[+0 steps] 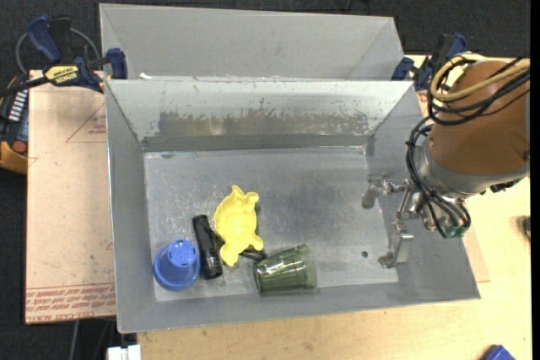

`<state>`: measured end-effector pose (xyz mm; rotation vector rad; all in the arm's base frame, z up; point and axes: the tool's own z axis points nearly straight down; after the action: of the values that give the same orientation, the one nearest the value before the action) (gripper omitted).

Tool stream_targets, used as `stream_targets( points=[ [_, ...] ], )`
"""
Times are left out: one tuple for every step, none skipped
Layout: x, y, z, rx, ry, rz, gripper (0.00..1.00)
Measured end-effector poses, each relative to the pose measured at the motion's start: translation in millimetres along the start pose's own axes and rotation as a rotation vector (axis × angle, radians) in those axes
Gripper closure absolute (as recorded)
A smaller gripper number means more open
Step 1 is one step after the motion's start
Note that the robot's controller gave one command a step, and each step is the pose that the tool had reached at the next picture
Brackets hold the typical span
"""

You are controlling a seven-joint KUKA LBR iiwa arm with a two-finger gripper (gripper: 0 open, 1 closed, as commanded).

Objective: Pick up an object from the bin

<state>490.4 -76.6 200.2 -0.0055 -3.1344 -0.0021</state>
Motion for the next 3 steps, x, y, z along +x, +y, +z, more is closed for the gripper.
stream_targets(
  points=[
    [-1.5,1,-4,0.001,-0.008,-0.004,0.0],
    [-15.8,99,42,-0.004,0.0,-0.519,0.0],
    [-51.3,81,41,0.002,-0.01,-0.383,0.0]
  ],
)
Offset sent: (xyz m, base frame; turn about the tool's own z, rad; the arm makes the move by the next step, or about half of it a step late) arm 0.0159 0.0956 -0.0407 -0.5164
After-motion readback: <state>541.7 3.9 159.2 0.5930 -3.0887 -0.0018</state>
